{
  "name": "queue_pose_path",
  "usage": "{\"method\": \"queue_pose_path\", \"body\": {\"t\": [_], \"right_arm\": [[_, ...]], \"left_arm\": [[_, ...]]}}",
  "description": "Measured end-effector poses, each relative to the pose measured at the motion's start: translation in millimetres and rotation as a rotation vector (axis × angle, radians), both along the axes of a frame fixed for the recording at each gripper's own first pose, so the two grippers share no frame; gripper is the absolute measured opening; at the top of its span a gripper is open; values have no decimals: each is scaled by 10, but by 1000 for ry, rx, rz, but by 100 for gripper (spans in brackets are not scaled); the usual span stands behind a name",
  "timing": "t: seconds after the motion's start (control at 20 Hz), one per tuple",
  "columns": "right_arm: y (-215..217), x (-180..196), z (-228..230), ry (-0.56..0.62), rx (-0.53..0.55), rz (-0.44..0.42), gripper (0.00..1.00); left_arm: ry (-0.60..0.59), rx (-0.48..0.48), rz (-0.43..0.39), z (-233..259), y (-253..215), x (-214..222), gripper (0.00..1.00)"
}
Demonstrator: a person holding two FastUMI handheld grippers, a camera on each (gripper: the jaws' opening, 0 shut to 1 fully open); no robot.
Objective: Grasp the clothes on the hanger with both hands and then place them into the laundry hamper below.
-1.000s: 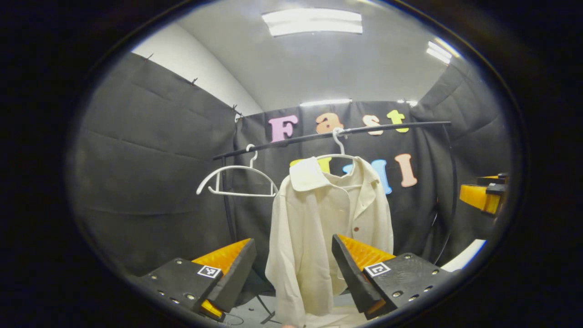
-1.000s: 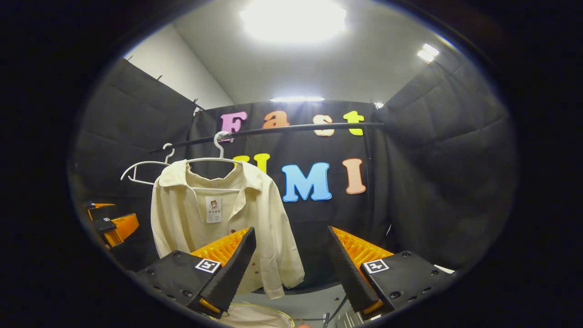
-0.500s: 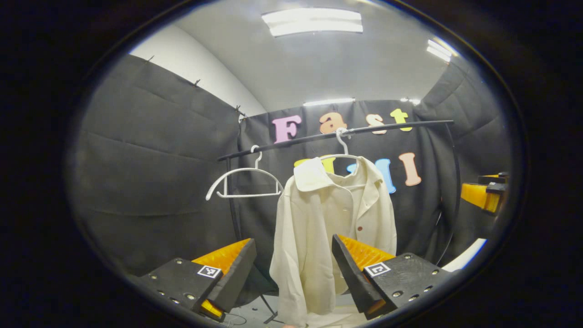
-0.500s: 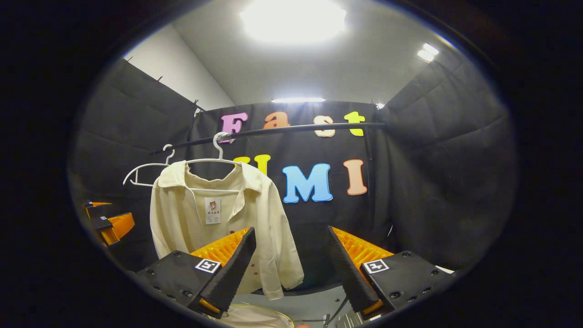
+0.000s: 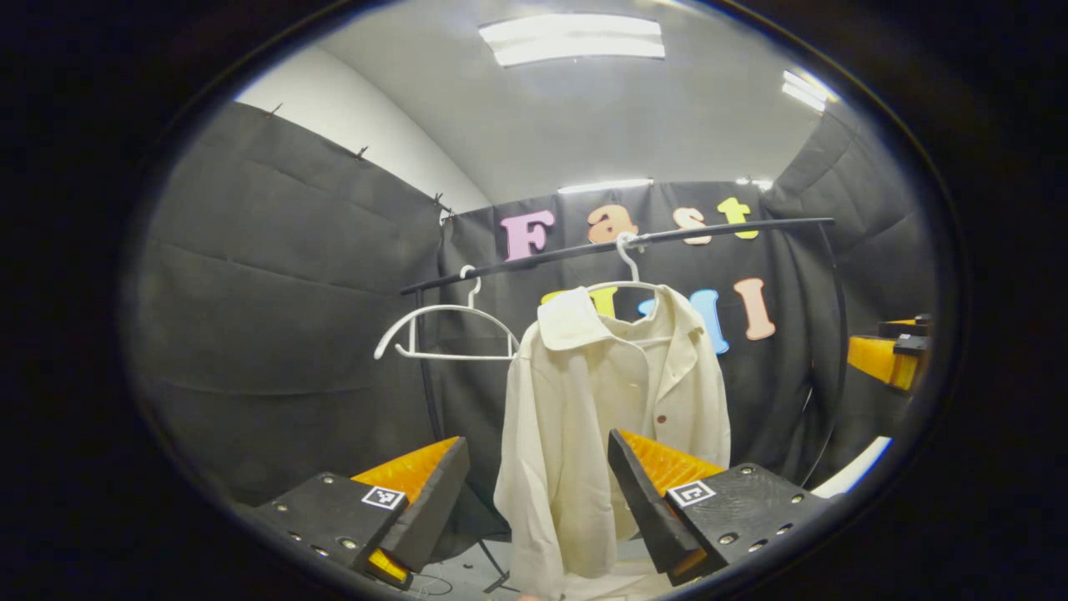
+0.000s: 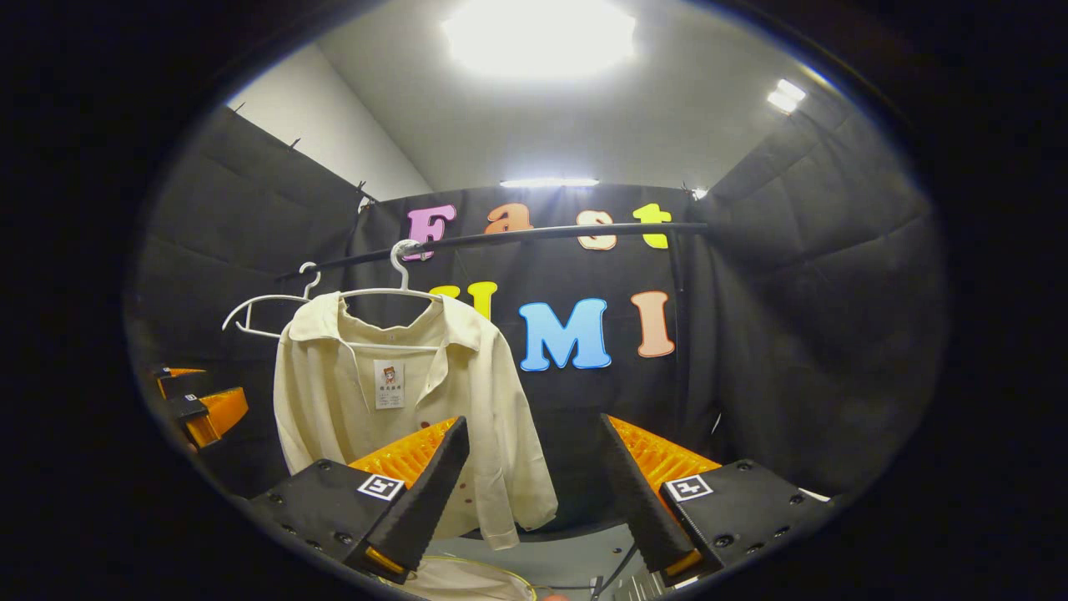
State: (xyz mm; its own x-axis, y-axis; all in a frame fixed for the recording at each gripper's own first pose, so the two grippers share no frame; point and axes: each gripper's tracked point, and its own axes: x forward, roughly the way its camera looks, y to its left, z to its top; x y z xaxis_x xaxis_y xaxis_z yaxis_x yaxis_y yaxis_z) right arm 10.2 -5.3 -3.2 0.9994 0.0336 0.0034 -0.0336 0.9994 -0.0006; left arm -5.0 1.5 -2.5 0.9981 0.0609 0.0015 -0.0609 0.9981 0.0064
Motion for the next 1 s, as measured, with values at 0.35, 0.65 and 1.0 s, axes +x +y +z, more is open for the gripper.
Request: {"method": "queue_pose_path", "body": {"t": [0.35,0.65,1.0], "right_arm": [[24,40,-10,2,2,2,97],[199,98,-30,-3,4,11,98],[496,486,12,-22,9,96,98]], "left_arm": [[-9,-2,-1,17,-8,58,100],[-24,-24,-25,62,-16,94,98],[-67,-23,-21,252,-222,376,100]]}}
